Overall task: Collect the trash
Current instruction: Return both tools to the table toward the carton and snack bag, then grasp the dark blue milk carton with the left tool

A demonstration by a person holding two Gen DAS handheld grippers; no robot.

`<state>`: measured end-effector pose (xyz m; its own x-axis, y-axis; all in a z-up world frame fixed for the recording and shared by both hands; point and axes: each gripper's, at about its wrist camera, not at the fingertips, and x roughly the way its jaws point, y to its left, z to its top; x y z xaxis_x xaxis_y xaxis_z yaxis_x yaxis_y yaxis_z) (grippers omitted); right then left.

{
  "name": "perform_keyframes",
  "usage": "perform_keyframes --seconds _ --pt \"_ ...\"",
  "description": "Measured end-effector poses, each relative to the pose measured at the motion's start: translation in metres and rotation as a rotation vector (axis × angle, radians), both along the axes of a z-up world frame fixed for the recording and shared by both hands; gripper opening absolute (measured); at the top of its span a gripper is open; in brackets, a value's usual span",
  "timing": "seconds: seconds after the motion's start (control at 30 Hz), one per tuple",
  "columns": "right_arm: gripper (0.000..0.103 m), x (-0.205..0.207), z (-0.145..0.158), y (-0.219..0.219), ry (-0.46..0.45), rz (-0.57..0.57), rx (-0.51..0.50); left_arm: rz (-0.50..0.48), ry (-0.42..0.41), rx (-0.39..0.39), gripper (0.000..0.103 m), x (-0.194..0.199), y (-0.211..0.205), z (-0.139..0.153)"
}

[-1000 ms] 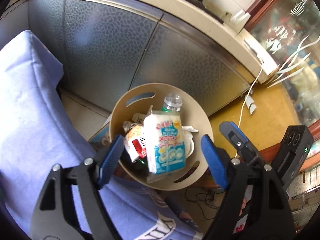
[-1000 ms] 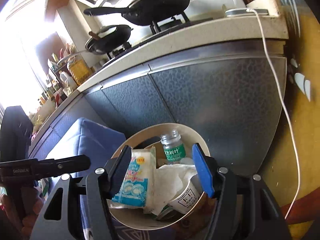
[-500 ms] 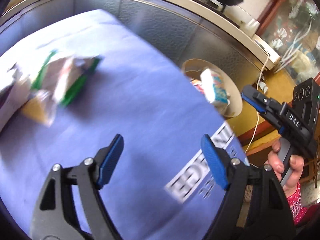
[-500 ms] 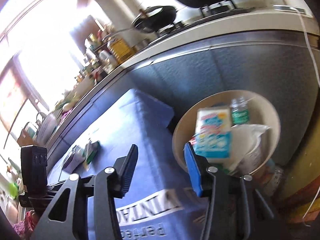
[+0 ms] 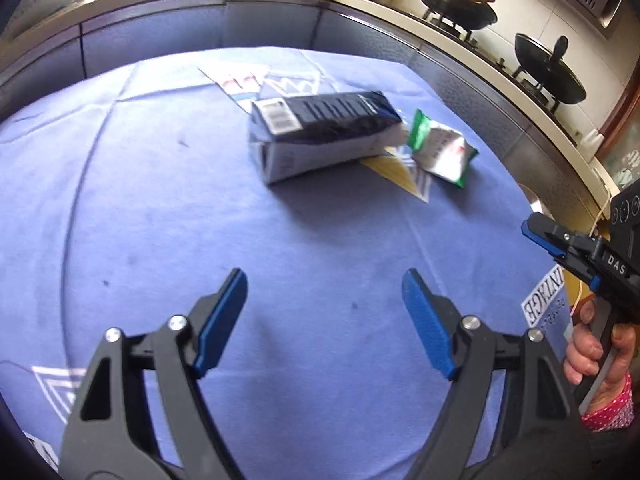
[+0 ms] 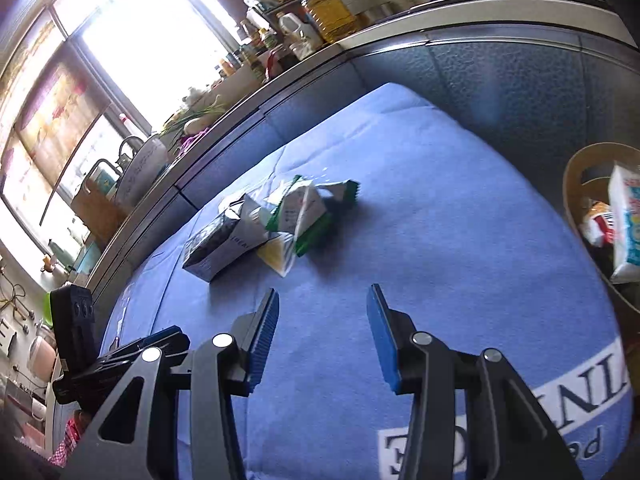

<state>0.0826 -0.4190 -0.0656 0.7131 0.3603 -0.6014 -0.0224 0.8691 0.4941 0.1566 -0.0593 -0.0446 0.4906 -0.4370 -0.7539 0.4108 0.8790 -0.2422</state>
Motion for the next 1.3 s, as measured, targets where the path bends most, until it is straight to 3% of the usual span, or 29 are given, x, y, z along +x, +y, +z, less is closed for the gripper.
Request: perform_keyframes --seconds 0.1,0.27,0.47,0.63,0.73,0.97,1.07,1.1,1.13,1.17,1.3 --pt "0.045 0.011 0.002 0.015 0.002 0.013 0.0 -0.002 -0.084 0.079 0.076 0.013 0.005 0.012" --pt "0.045 0.026 -0.002 0.017 0.026 0.0 0.048 -0.093 -0.233 0.213 0.076 0.04 -0.012 0.027" --pt "0.045 0.051 -0.009 -0.01 0.063 -0.069 0.206 -0.201 -0.252 0.241 0.077 0.073 -0.039 0.027" --pt "0.047 0.071 -0.011 -0.022 0.067 -0.119 0.22 -0.249 -0.25 0.27 0.082 0.087 -0.058 0.018" --pt "0.055 0.079 -0.021 -0.022 0.094 -0.105 0.271 -0.281 -0.252 0.284 0.085 0.091 -0.069 0.015" --pt "0.056 0.087 -0.026 -0.01 0.092 -0.093 0.237 -0.258 -0.256 0.314 0.085 0.1 -0.08 0.006" --pt "0.056 0.094 -0.025 -0.005 0.084 -0.091 0.218 -0.252 -0.27 0.335 0.077 0.096 -0.083 0.006" --pt "0.05 0.096 -0.025 -0.003 0.082 -0.092 0.203 -0.255 -0.284 0.35 0.066 0.093 -0.084 0.007" --pt "0.041 0.098 -0.027 -0.001 0.089 -0.092 0.196 -0.261 -0.293 0.365 0.062 0.089 -0.086 0.007" --pt "0.024 0.099 -0.03 0.001 0.106 -0.087 0.207 -0.265 -0.292 0.369 0.059 0.086 -0.087 0.009" --pt "0.013 0.091 -0.036 0.006 0.12 -0.074 0.246 -0.281 -0.27 0.367 0.052 0.071 -0.084 0.011"
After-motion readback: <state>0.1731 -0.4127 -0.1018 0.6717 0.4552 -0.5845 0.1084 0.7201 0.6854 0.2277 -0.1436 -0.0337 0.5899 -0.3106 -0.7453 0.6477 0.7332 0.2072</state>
